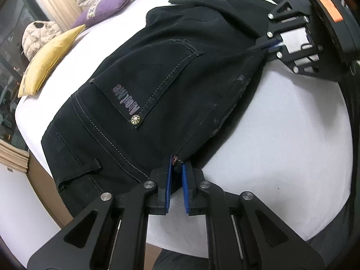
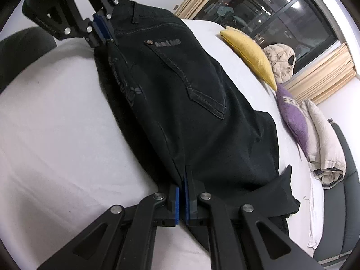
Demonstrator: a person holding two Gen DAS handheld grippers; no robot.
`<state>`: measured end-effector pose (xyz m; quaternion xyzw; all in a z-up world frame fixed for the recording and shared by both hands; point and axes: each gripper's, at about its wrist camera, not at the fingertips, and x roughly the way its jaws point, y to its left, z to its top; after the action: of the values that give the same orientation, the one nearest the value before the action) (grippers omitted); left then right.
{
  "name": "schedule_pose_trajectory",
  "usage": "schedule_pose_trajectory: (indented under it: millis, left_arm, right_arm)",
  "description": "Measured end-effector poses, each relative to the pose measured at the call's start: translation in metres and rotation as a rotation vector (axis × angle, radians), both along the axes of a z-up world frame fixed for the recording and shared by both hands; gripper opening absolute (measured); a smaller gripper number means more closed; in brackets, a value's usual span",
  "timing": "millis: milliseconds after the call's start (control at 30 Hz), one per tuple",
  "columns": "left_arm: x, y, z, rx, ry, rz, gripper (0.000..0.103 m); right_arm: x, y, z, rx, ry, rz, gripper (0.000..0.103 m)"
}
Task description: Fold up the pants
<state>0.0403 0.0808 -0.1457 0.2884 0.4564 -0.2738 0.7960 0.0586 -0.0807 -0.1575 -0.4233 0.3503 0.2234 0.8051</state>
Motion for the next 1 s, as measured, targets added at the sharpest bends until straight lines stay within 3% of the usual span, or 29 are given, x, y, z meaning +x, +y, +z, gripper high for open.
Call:
schedule_pose_trajectory:
  millis: [200,333,367,433,533,633,767,900,933,1000]
  left_arm:
    - [-0.008,0.000,0.004,-0.002,-0.024,0.034,0.015]
    - [-0.015,0.004,0.025,-0.042,0.008,0.059,0.016]
    - [-0.016,0.006,0.036,-0.069,0.013,0.067,0.016]
    - [-0.014,0.006,0.061,-0.142,-0.009,0.077,0.016]
    - [0.003,-0.003,0.083,-0.206,-0.049,0.121,0.016]
    - [0.024,-0.024,0.091,-0.240,-0.075,0.132,0.016]
    - [0.050,-0.053,0.057,-0.240,-0.021,0.178,0.016]
    - [0.066,-0.057,-0.002,-0.170,0.070,0.267,0.016]
    - [0.063,-0.050,-0.006,-0.224,0.060,0.286,0.016]
    - [0.062,-0.044,-0.004,-0.256,0.079,0.309,0.016]
  right_arm:
    - [-0.003,-0.008,0.005,0.060,0.025,-0.027,0.012]
    - [-0.005,-0.019,0.014,0.129,0.073,-0.059,0.018]
    - [-0.006,-0.024,0.018,0.158,0.095,-0.071,0.019]
    - [-0.007,-0.036,0.031,0.255,0.174,-0.103,0.029]
    - [0.000,-0.054,0.054,0.405,0.226,-0.167,0.032]
    - [0.013,-0.062,0.074,0.512,0.215,-0.226,0.032]
    - [0.033,-0.053,0.071,0.540,0.200,-0.253,0.032]
    - [0.046,-0.051,0.023,0.467,0.311,-0.323,0.032]
    - [0.042,-0.054,0.011,0.459,0.320,-0.335,0.032]
    - [0.029,-0.060,0.013,0.478,0.284,-0.318,0.032]
